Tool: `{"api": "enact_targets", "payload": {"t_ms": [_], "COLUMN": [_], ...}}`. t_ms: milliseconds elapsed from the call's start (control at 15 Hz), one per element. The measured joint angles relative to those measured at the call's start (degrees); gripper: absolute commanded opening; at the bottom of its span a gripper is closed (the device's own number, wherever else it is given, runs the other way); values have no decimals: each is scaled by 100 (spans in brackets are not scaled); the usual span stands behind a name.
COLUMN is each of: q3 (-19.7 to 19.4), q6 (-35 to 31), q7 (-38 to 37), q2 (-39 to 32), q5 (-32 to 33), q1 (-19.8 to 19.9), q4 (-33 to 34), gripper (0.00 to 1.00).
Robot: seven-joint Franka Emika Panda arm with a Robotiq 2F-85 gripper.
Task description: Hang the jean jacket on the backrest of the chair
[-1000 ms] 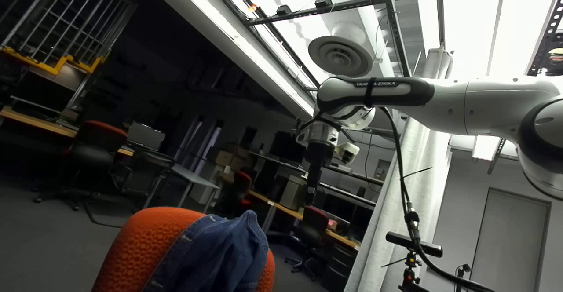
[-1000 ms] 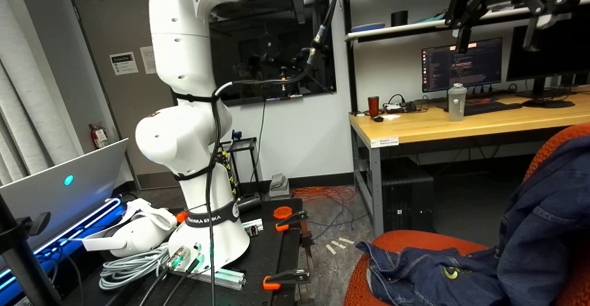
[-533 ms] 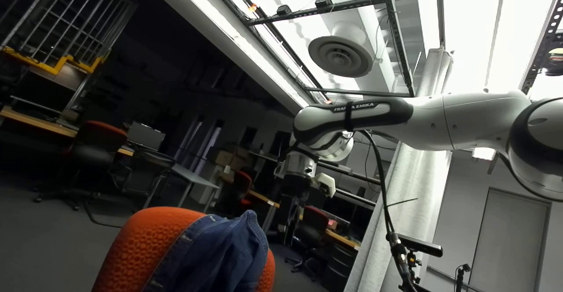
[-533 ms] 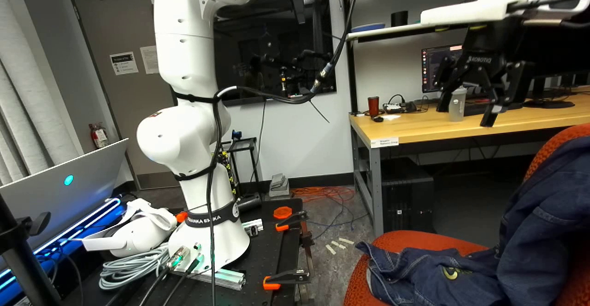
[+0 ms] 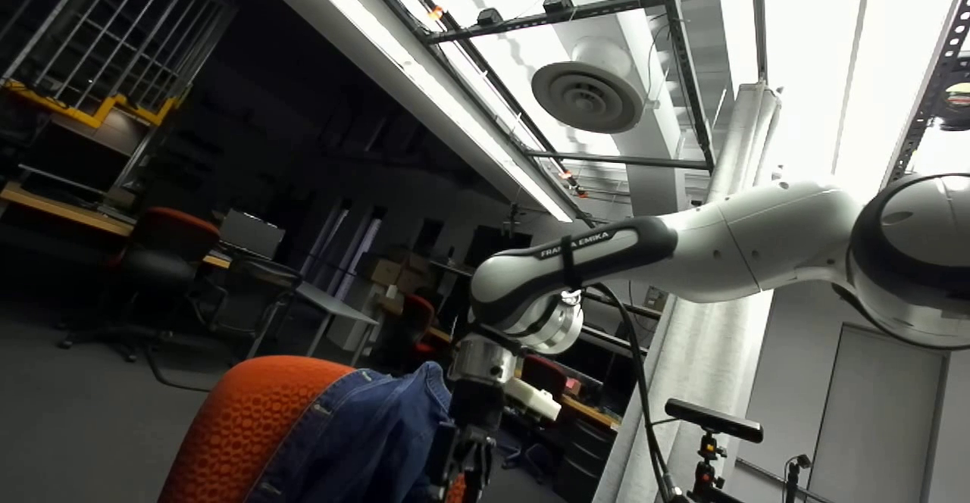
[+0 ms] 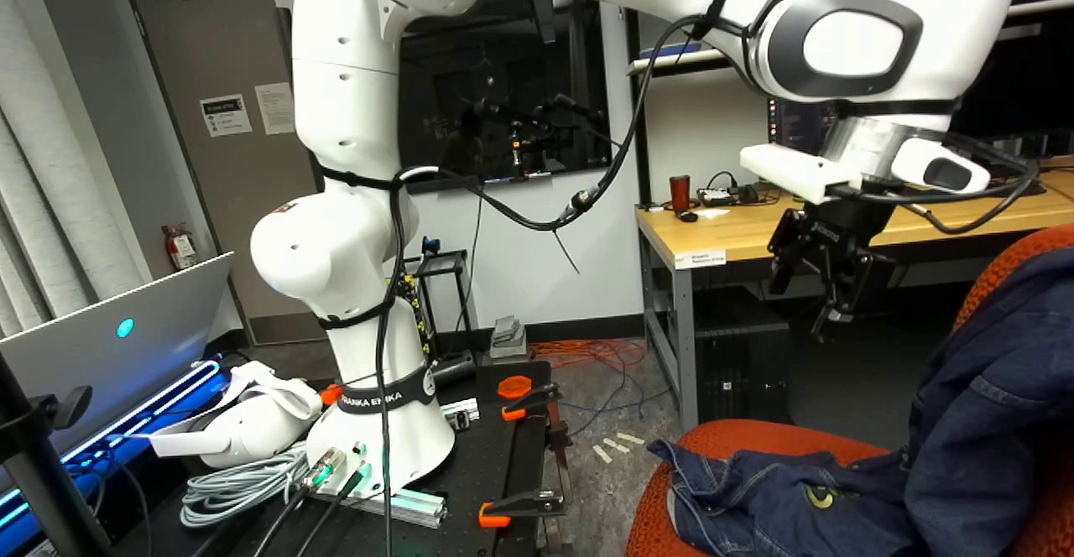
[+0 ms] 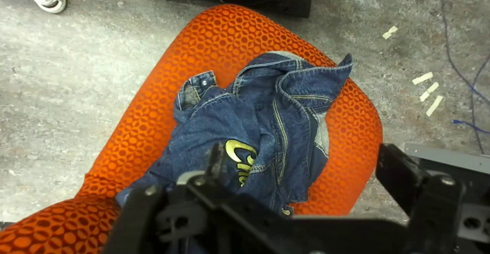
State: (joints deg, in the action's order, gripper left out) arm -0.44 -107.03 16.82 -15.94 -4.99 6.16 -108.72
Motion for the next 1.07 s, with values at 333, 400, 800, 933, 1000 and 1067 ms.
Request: {"api": "enact_targets", "payload": {"t_ms": [333, 400, 800, 933, 1000, 1067], "q3": [46, 57, 109, 126, 133, 135], "q6": [-1250, -1500, -2741, -3137, -3341, -3540], "q7": [-222, -236, -238, -238, -238, -238], "q2": [-555, -657, -1049, -1113, -1133, -1150], "q5": [-28, -28, 211, 388, 489, 577], "q1": [-110, -125, -242, -309, -346, -383], "q4": [-128, -127, -131, -146, -166, -193], "gripper": [100, 100, 100, 100, 100, 100]}}
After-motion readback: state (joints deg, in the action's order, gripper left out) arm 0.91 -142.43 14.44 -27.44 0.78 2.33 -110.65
